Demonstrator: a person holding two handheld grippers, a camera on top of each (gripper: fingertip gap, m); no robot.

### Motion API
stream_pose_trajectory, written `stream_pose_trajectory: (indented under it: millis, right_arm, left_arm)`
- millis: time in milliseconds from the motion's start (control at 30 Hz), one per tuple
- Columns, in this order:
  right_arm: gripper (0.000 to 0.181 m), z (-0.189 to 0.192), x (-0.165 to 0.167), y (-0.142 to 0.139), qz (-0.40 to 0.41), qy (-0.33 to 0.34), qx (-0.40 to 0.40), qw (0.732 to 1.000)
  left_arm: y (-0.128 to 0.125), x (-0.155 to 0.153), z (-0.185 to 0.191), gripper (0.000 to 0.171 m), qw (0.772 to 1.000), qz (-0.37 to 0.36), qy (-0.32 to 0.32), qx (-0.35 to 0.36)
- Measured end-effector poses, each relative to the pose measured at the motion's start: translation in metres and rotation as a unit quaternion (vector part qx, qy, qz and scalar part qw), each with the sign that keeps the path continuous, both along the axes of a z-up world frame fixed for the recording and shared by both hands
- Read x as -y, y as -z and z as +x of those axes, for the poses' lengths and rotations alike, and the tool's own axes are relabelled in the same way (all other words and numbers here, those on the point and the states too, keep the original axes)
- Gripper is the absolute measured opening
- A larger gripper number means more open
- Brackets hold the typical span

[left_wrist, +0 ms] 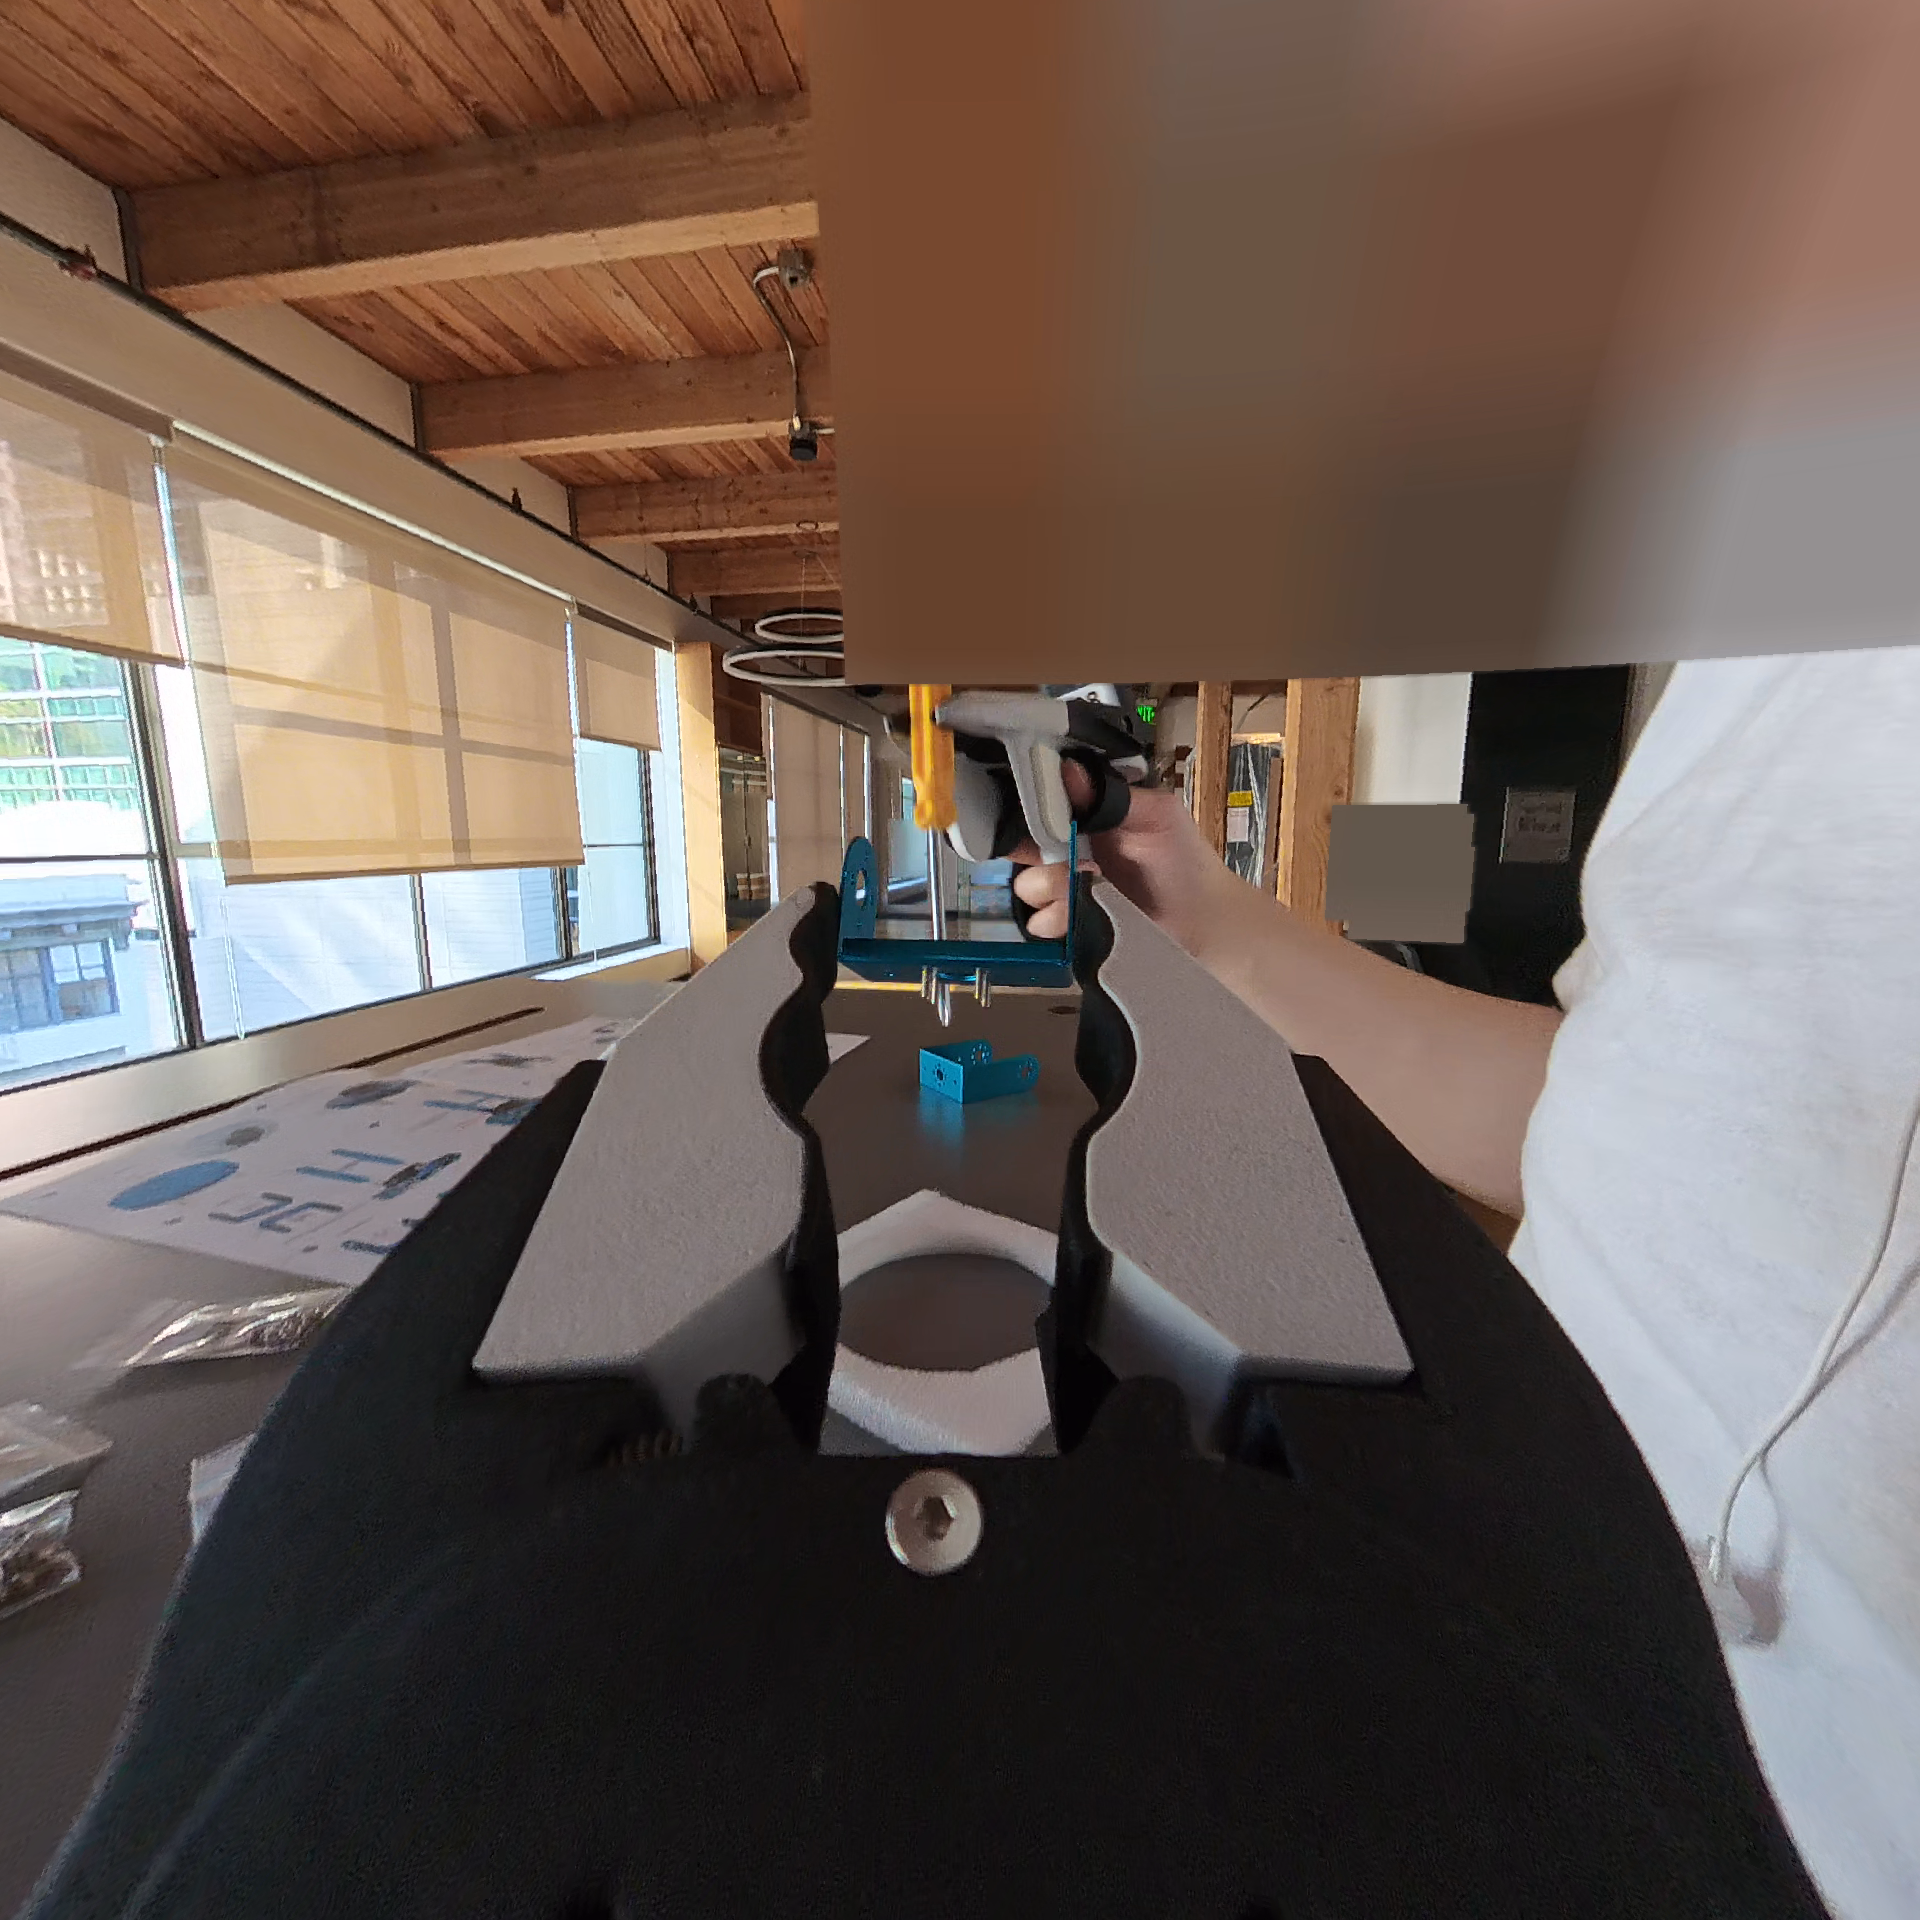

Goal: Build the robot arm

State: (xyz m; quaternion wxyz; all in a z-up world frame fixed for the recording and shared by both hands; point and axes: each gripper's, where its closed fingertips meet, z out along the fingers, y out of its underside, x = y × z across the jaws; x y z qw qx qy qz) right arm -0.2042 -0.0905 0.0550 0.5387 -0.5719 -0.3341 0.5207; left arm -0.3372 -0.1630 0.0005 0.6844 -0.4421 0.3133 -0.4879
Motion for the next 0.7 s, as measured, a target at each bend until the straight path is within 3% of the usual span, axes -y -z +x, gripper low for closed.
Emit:
stream_pose_trajectory:
  millis: [100,233,400,533,600,700]
  right_arm:
    - [0.016,0.024,-0.012,0.037,-0.006,0.096,0.106,0.99]
    - [0.017,0.048,-0.028,0.096,-0.055,0.192,0.3,0.933]
    - [0.017,0.046,-0.042,0.147,-0.081,0.199,0.459,0.862]
    - [0.018,0.038,-0.052,0.2,-0.097,0.156,0.56,0.808]
    - [0.018,0.032,-0.057,0.221,-0.106,0.129,0.578,0.799]
    - [0.018,0.02,-0.067,0.219,-0.106,0.12,0.533,0.831]
  left_arm:
    - [0.005,-0.005,-0.003,0.045,1.0,-0.02,0.009,-0.019]
    - [0.003,-0.008,-0.002,0.045,0.998,-0.032,0.047,-0.013]
    - [-0.003,-0.018,0.013,0.044,0.996,-0.039,0.081,0.001]
    - [0.0,-0.021,0.037,0.044,0.994,-0.027,0.101,-0.038]
    - [0.002,-0.024,0.047,0.044,0.992,-0.037,0.109,-0.05]
    - [0.0,-0.025,0.062,0.044,0.99,-0.058,0.125,-0.04]
